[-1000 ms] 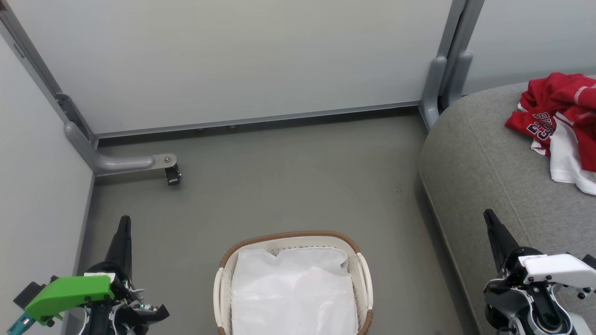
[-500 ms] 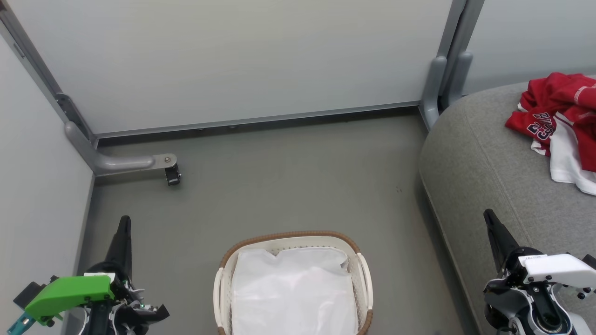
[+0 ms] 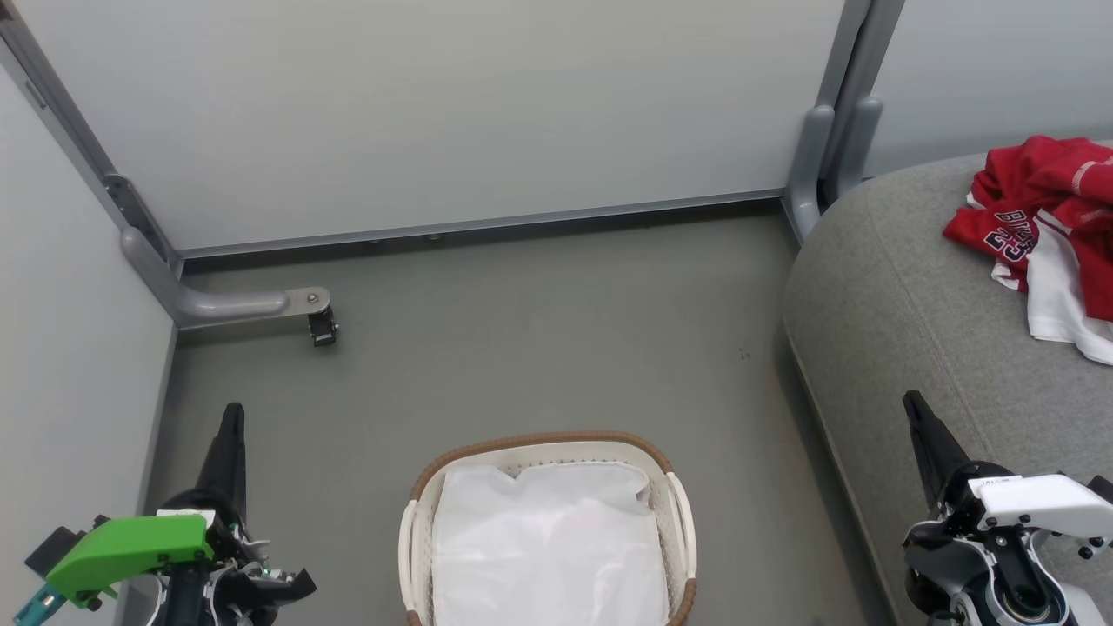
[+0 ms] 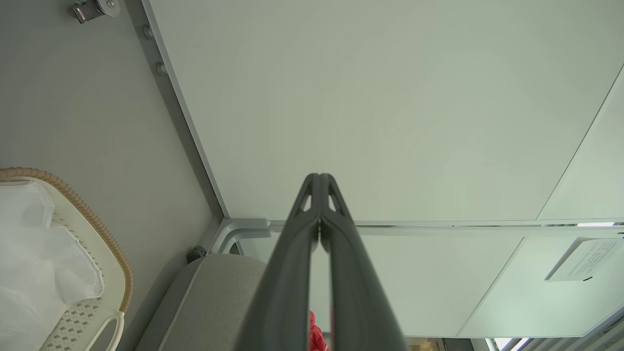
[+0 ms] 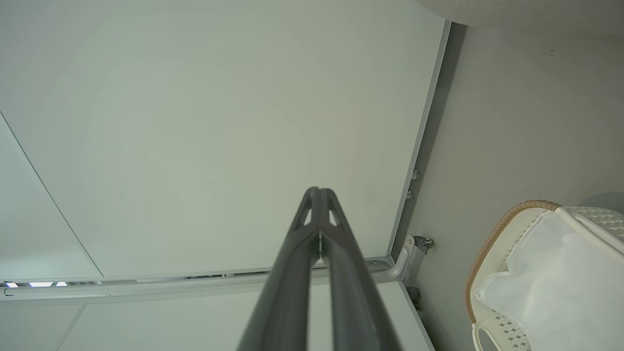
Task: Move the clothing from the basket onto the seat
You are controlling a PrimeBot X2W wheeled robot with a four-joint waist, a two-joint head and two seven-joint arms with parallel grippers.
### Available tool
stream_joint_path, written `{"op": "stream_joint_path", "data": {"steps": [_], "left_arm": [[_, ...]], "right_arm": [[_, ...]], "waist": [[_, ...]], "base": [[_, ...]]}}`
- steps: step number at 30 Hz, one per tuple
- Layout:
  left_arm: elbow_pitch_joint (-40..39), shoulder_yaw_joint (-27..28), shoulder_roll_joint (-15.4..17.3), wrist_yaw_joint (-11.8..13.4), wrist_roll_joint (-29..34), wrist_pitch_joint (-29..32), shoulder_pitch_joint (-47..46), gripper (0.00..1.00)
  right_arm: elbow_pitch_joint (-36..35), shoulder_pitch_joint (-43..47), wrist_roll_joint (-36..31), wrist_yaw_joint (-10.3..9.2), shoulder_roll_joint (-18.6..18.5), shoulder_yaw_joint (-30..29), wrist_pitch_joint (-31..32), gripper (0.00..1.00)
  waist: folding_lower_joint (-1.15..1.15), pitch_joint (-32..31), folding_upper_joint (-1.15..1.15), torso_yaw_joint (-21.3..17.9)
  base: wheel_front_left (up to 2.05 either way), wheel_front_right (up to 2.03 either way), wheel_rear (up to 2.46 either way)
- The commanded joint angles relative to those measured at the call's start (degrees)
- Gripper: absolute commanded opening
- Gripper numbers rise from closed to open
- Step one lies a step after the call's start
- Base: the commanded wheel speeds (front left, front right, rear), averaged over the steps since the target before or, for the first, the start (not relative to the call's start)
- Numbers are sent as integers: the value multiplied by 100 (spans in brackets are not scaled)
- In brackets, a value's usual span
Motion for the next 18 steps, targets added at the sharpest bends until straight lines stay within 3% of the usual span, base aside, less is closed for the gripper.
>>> {"op": "stream_joint_path", "data": {"steps": [1,18], "left_arm": [[-8,14,20,-30,9,23,-59,0],[-9,14,20,-30,9,24,-59,0]], "right_arm": [[-11,-44,-20,-2,-17,-13,13,0],[-11,-45,-22,-2,-16,-15,15,0]], "waist": [[0,0,0,0],[0,0,0,0]], "base": [[0,0,0],[0,0,0]]}}
